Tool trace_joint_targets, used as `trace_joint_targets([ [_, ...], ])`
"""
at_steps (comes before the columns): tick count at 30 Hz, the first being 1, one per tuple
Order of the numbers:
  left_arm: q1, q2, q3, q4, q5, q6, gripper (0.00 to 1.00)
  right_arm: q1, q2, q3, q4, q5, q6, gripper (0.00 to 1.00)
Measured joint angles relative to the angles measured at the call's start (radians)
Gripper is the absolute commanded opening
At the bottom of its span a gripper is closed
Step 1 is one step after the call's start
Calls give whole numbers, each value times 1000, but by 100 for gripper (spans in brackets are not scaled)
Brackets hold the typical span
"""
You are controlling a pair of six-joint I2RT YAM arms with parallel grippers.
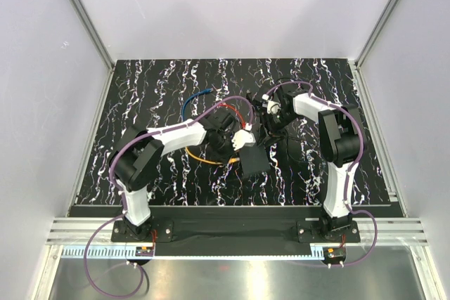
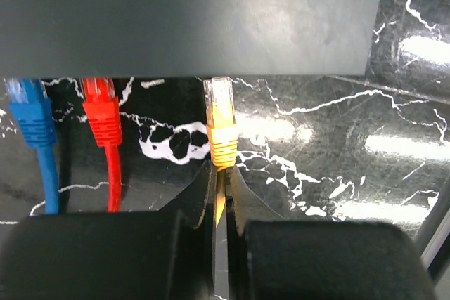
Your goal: Insert the plug into the switch port
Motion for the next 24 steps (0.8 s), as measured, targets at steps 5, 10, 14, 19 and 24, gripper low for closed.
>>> trace_joint_targets([
  [5, -1, 36, 42, -29, -12, -6, 0, 0, 2, 0, 3, -18, -5, 42],
  [10, 0, 49, 62, -41, -20, -11, 0, 0, 2, 0, 5, -24, -7, 40],
  [14, 0, 49, 62, -41, -20, -12, 0, 0, 2, 0, 5, -24, -9, 38],
  [19, 0, 49, 62, -40, -21, -20, 0, -3, 2, 0, 5, -31, -10, 34],
  [24, 0, 49, 63, -40, -23, -35, 0, -3, 2, 0, 6, -33, -11, 34],
])
